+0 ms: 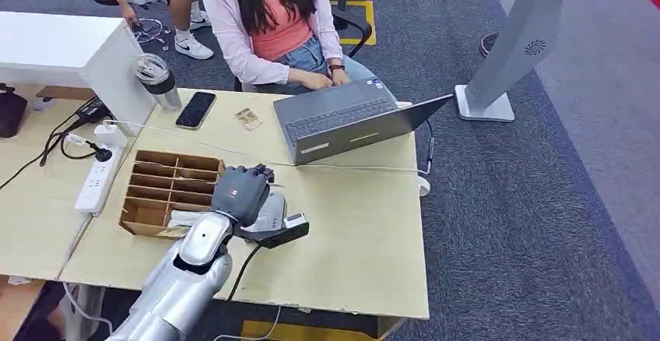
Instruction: Pass the card to the sensor for recognition and then transmit it.
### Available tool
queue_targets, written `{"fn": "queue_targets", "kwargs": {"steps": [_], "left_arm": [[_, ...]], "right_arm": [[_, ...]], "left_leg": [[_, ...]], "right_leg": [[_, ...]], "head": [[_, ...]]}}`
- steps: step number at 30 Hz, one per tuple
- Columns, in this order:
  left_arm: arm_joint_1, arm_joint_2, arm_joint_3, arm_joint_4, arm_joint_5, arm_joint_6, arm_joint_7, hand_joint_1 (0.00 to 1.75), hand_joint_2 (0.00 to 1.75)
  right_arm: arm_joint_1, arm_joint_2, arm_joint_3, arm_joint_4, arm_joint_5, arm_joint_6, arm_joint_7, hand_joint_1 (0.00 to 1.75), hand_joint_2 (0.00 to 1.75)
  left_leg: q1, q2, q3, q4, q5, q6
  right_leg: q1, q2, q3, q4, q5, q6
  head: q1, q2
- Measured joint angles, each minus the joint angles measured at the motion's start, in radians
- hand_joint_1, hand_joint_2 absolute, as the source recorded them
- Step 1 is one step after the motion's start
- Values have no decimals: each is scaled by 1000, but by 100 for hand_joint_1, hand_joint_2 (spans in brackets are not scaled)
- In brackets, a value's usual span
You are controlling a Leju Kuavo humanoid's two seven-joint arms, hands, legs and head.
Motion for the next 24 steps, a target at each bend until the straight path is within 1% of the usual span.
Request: {"fn": "queue_targets", "kwargs": {"steps": [3, 7, 9, 13, 15, 18, 20, 22, 23, 24], "left_arm": [[0, -2, 0, 12, -12, -66, 26, 175, 175], [-1, -7, 0, 44, -21, -156, 29, 175, 175], [-1, -10, -1, 65, -14, -185, 23, 175, 175], [-10, -17, -5, 98, -11, -219, 16, 175, 175], [-18, -19, -17, 123, -4, -247, 2, 175, 175], [-31, -23, -35, 161, 10, -291, -2, 175, 175], [-42, -23, -45, 185, 17, -301, -8, 175, 175], [-47, -23, -49, 199, 20, -294, -9, 175, 175], [-52, -24, -51, 203, 20, -271, -8, 175, 175], [-51, -24, -52, 203, 24, -226, -5, 175, 175]], "right_arm": [[0, 0, -4, 0, 10, -4, -2, 0, 175], [0, 0, -17, 0, 19, -3, -3, 0, 175], [0, 0, -21, 0, 26, 2, -4, 0, 175], [0, 0, -26, 0, 34, 8, -5, 0, 175], [0, 0, -27, 0, 43, 11, -6, 0, 175], [0, 0, -31, 0, 53, 11, -4, 0, 175], [0, 0, -39, 0, 59, 11, -3, 0, 175], [0, 0, -43, 0, 61, 12, -3, 0, 175], [0, 0, -44, 0, 61, 12, -3, 0, 175], [-1, 0, -46, 0, 61, 12, -3, 0, 175]], "left_leg": [[0, 0, 0, 0, 0, 0], [0, 0, 0, 0, 0, 0], [0, 0, 0, 0, 0, 0], [0, 0, 0, 0, 0, 0], [0, -1, 1, 0, 0, 0], [0, -1, 3, 0, 0, 0], [0, -1, 7, -1, -1, 1], [0, -1, 11, -1, -2, 2], [0, -1, 12, -1, -3, 3], [0, -1, 13, -1, -3, 3]], "right_leg": [[0, 0, 0, 0, 0, 0], [0, 0, 0, 0, 0, 0], [0, 0, 0, 0, 0, 0], [0, 0, 1, 0, 0, 0], [0, -1, 1, 0, 0, 0], [0, -2, 5, 0, -1, 1], [0, -3, 8, 0, -1, 1], [0, -3, 11, -1, -2, 1], [0, -3, 12, -1, -3, 1], [0, -3, 13, -1, -4, 1]], "head": [[0, 0], [0, 0], [0, 0], [0, 0], [0, 0], [0, 0], [0, 0], [0, 0], [0, 0], [0, 0]]}}
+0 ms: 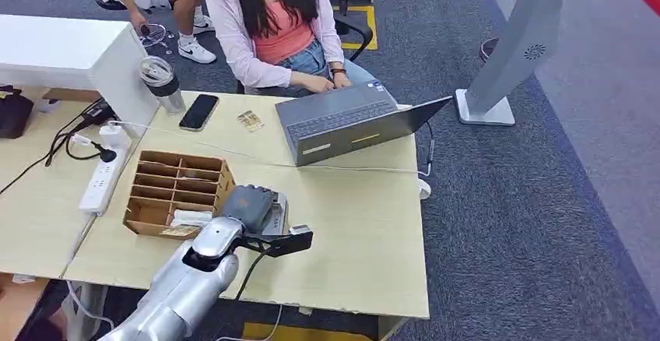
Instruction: Pass the card to the sensor for recognition and then transmit it.
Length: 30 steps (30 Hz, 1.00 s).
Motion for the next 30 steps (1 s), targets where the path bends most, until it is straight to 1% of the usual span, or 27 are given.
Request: {"fn": "queue_targets", "kwargs": {"steps": [1, 2, 3, 11, 14, 15, 18, 21, 22, 26, 28, 30], "left_arm": [[3, 1, 0, 0, 5, 54, 7, 175, 175], [3, 2, 0, 0, 8, 79, 12, 175, 175], [1, 4, 0, 0, 10, 83, 14, 175, 175], [0, 7, 0, -2, 13, 94, 14, 175, 175], [1, 16, 2, -16, 23, 186, 15, 175, 175], [-2, 24, 7, -38, 39, 223, 10, 175, 175], [-38, 68, 30, -104, 65, 274, -6, 175, 175], [-87, 132, 80, -171, 69, 320, -21, 175, 175], [-104, 158, 98, -186, 68, 325, -26, 175, 175], [-177, 244, 166, -198, 28, 294, -25, 175, 175], [-205, 276, 195, -197, 18, 299, -27, 175, 175], [-224, 299, 214, -193, 8, 304, -28, 175, 175]], "right_arm": [[0, 0, -4, 0, 0, -1, 0, 0, 175], [2, 0, -7, 0, 1, -1, 0, 0, 175], [4, 0, -9, 0, 2, -1, 0, 0, 175], [4, 1, -25, 0, 4, -1, 0, 0, 175], [5, 2, -26, 0, 5, -4, 0, 0, 175], [5, 2, -28, 0, 8, -6, 0, 0, 175], [6, 2, -30, 0, 21, -8, 0, 0, 175], [9, 2, -32, 0, 32, -7, 0, 0, 175], [10, 2, -32, 0, 34, -7, 0, 0, 175], [10, 2, -39, 0, 51, -3, 2, 0, 175], [10, 2, -46, 0, 60, -2, 3, 0, 175], [9, 2, -48, 0, 67, -3, 4, 0, 175]], "left_leg": [[0, 0, 0, 0, 0, 0], [0, 0, -2, 0, 2, 1], [0, 0, -2, 0, 3, 2], [0, 0, -4, 1, 3, 1], [0, 0, -7, 1, 4, 1], [0, 0, -9, 1, 4, 1], [0, 0, -9, 1, 5, 0], [0, 0, -10, 1, 5, 0], [0, 0, -10, 1, 5, 0], [1, 1, -11, 0, 5, 0], [1, 0, -12, 0, 5, -1], [1, 0, -12, 0, 5, -1]], "right_leg": [[0, 0, 0, 0, 1, 0], [0, 0, -1, 0, 1, 0], [0, -1, -2, 0, 1, 0], [0, -1, -1, 0, 3, 1], [0, -1, -5, 0, 3, 0], [0, -1, -7, 1, 3, 0], [0, 0, -8, 1, 4, 0], [0, 0, -9, 3, 4, -1], [0, 1, -9, 3, 4, -1], [0, 1, -11, 4, 3, -1], [1, 1, -12, 4, 3, -1], [0, 1, -12, 4, 3, -1]], "head": [[-1, 0], [-1, 0], [-1, 0], [-1, 0], [-1, 0], [0, 0], [-1, 0], [-1, 0], [-1, 0], [-1, 0], [-1, 0], [-1, 0]]}}
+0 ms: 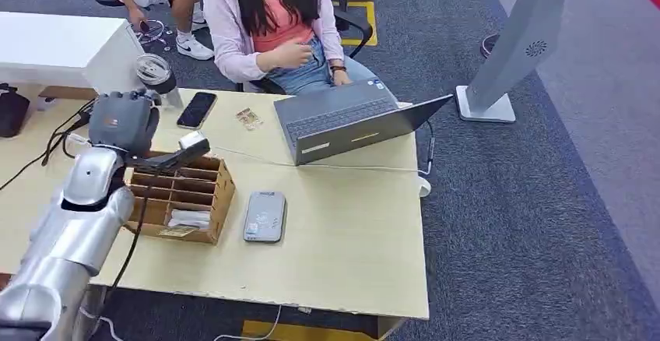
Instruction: Pass the card to the sensor for recognition and then transmit it.
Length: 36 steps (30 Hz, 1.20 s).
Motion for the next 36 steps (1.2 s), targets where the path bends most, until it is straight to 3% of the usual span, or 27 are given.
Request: {"fn": "queue_targets", "kwargs": {"steps": [9, 10, 11, 31, 36], "left_arm": [[-39, 67, 62, 22, -14, 30, -2, 175, 175], [-39, 73, 69, 24, -13, 32, -8, 122, 175], [-39, 76, 73, 26, -13, 33, -10, 0, 175], [-7, 85, 97, 35, -13, 47, -14, 0, 175], [75, 79, 103, -65, 37, 38, -49, 0, 175]], "right_arm": [[0, -2, -8, 0, 20, -3, -2, 0, 175], [-1, -2, -9, 0, 23, -3, -2, 0, 175], [-1, -3, -10, -1, 25, -3, -2, 0, 175], [-3, -4, -31, -2, 39, -4, -3, 0, 175], [-3, -3, -52, -2, 40, -10, 0, 0, 175]], "left_leg": [[-1, 0, -1, 0, 0, 0], [-1, 0, -1, 0, 0, 0], [-1, 0, -1, 0, 0, 0], [-1, 0, -1, 0, 0, 0], [-1, 0, -1, 0, 0, 0]], "right_leg": [[0, 0, 0, 0, 0, 0], [0, 0, 0, 0, 0, 0], [0, 0, 0, 0, 0, 0], [0, 0, -1, 0, 0, 0], [-1, 0, -1, -1, 0, 0]], "head": [[0, 0], [0, 0], [0, 0], [0, 0], [0, 0]]}}
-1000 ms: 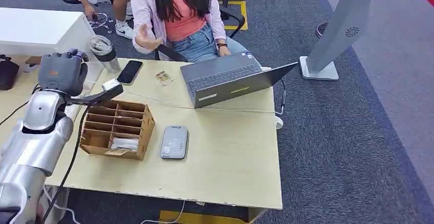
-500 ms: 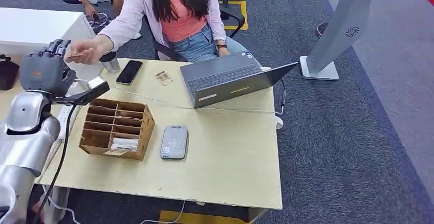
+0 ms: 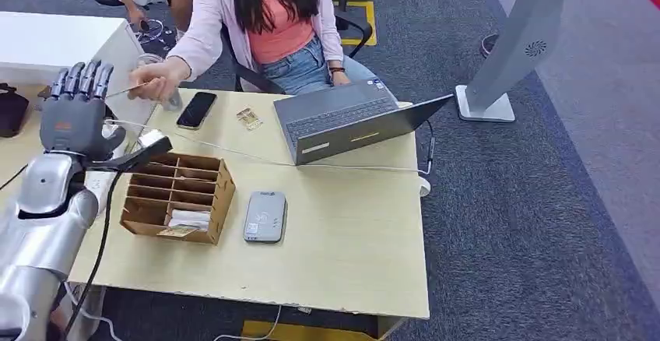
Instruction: Pass the card to the sensor for recognition and then transmit it.
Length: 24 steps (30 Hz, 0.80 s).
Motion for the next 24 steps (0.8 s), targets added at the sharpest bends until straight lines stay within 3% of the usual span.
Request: {"fn": "queue_targets", "kwargs": {"steps": [5, 10, 16, 24], "left_arm": [[183, -15, -3, -250, 40, -116, 11, 0, 175], [411, -18, -75, -514, 26, -178, 57, 0, 175], [492, -10, -120, -637, 20, -187, 72, 0, 175], [591, -2, -162, -711, 2, -190, 72, 0, 175]], "right_arm": [[1, 5, -34, 0, -9, -24, 11, 0, 175], [8, 16, -77, 0, -18, -40, 15, 0, 175], [11, 22, -101, 0, -15, -41, 14, 0, 175], [12, 26, -124, 0, -13, -48, 10, 0, 175]], "left_leg": [[0, 1, 0, 0, -1, 0], [0, 3, -1, 0, -3, 0], [0, 2, -2, 0, -2, 0], [0, 2, -3, 0, -2, 0]], "right_leg": [[0, 2, -1, -1, 0, 0], [0, 3, -3, -1, -1, 1], [0, 3, -3, -1, -1, 0], [0, 3, -4, -1, -1, 0]], "head": [[1, 0], [1, 0], [0, 0], [0, 0]]}}
